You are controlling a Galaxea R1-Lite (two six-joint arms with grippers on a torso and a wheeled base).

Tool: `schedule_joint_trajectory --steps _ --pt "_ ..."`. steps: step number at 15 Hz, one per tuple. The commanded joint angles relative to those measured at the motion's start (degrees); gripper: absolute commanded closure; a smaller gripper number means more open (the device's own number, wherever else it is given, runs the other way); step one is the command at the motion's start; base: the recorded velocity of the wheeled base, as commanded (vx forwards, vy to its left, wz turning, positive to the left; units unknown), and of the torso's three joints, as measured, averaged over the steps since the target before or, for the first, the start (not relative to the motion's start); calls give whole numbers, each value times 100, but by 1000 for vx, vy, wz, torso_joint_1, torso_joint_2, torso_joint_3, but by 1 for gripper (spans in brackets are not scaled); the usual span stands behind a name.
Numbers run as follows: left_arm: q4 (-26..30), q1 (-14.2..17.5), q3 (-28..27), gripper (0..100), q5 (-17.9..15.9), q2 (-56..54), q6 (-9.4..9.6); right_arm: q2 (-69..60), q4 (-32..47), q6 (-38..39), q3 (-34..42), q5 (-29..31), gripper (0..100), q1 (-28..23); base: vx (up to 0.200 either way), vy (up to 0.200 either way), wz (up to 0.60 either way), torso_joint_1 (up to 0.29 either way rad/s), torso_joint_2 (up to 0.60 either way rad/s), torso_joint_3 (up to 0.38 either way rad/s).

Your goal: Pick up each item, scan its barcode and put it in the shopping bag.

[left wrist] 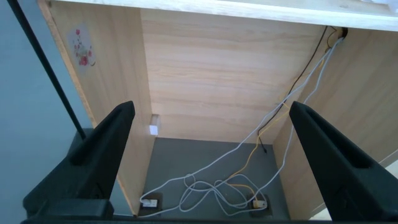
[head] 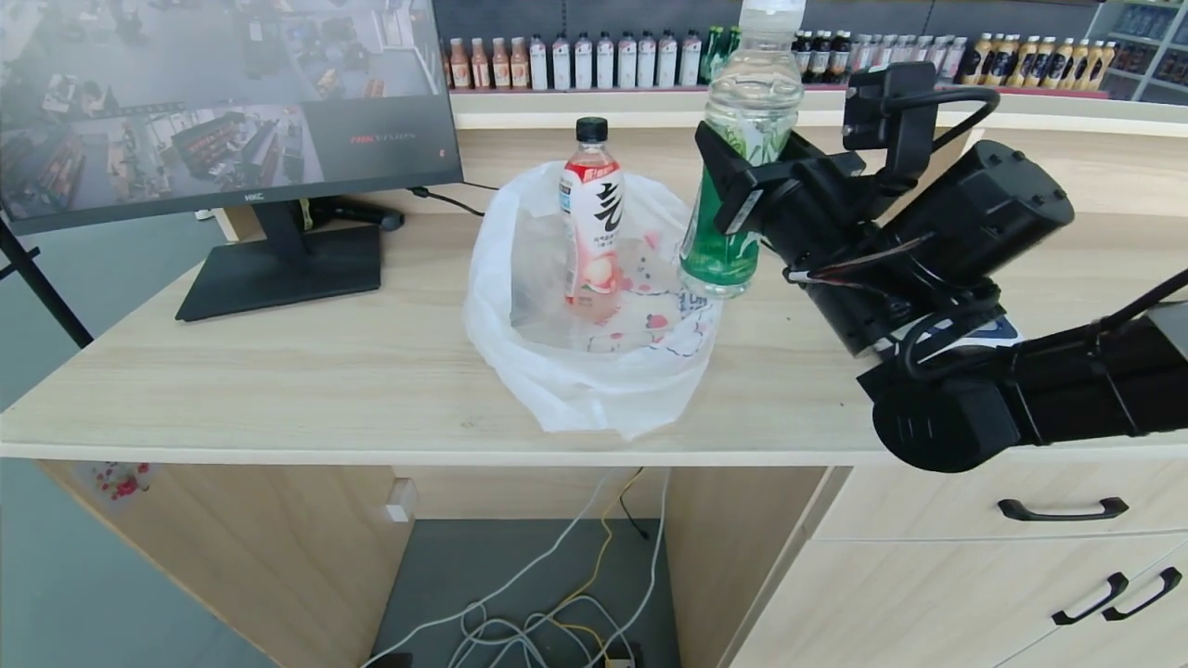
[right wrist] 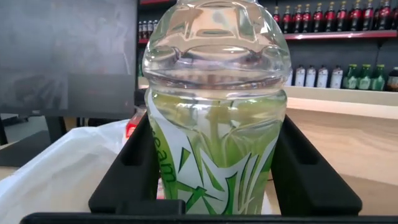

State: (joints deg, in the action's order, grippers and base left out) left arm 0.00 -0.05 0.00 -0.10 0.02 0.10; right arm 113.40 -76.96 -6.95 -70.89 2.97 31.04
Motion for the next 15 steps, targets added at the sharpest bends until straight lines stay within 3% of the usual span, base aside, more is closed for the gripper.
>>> schedule_joint_trajectory --steps 1,5,15 --pt "0 -4 0 0 1 -2 -1 367 278 -8 -531 -16 100 139 0 0 0 0 0 0" --pt "0 -4 0 0 1 -2 -1 780 427 -8 -1023 -25 100 131 0 0 0 0 0 0" --pt "0 -4 0 0 1 -2 8 1220 427 36 -1340 -60 100 -80 0 0 0 0 0 0"
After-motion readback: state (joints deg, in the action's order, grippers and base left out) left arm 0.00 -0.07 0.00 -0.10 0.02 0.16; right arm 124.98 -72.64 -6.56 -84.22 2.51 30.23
